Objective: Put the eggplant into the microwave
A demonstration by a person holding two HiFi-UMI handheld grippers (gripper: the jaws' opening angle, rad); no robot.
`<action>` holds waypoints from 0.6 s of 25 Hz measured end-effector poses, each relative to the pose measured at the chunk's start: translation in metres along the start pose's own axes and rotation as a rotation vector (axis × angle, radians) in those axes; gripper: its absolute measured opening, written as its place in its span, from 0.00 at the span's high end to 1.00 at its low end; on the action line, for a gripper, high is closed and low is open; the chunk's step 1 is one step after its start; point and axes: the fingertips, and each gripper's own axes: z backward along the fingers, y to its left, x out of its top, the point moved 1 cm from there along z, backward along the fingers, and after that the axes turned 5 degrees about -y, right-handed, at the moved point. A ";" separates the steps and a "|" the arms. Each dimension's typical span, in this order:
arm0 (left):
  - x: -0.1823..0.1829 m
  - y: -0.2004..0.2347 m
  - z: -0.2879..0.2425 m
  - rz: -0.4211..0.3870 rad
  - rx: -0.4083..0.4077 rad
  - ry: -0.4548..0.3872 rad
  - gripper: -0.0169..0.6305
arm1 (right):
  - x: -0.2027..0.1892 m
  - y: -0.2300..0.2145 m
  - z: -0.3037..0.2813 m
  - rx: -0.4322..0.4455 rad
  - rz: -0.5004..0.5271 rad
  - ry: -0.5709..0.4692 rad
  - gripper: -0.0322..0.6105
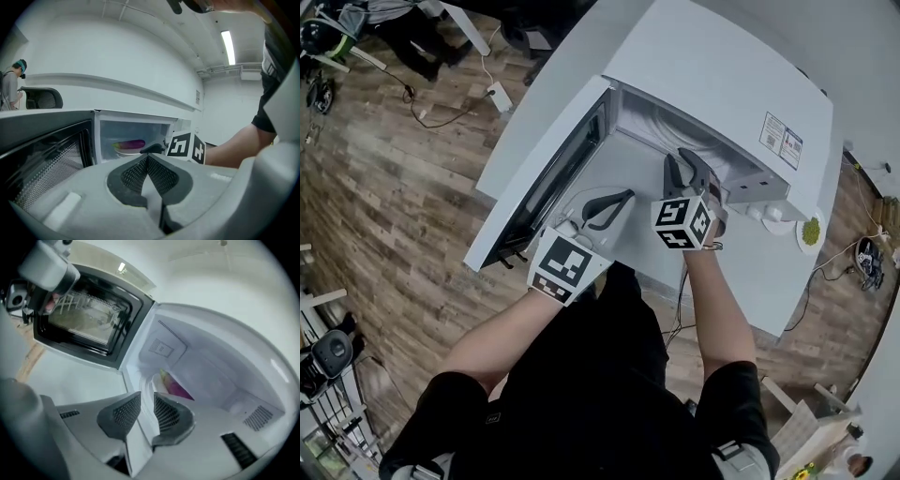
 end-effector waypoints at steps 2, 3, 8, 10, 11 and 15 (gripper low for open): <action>0.001 -0.013 0.012 0.008 -0.013 -0.008 0.96 | 0.006 0.007 0.022 0.002 -0.050 -0.014 0.80; 0.002 -0.020 0.019 0.010 -0.021 -0.012 0.96 | 0.008 0.011 0.034 0.004 -0.064 -0.017 0.80; 0.012 -0.049 0.054 -0.001 -0.059 -0.035 0.96 | 0.018 0.026 0.082 0.012 -0.086 -0.023 0.80; 0.013 -0.059 0.069 0.007 -0.075 -0.040 0.96 | 0.025 0.032 0.102 0.015 -0.106 -0.036 0.81; 0.012 -0.065 0.077 0.016 -0.081 -0.042 0.96 | 0.029 0.036 0.112 0.019 -0.115 -0.042 0.81; 0.007 -0.083 0.099 0.055 -0.108 -0.050 0.96 | 0.037 0.053 0.149 0.050 -0.147 -0.047 0.81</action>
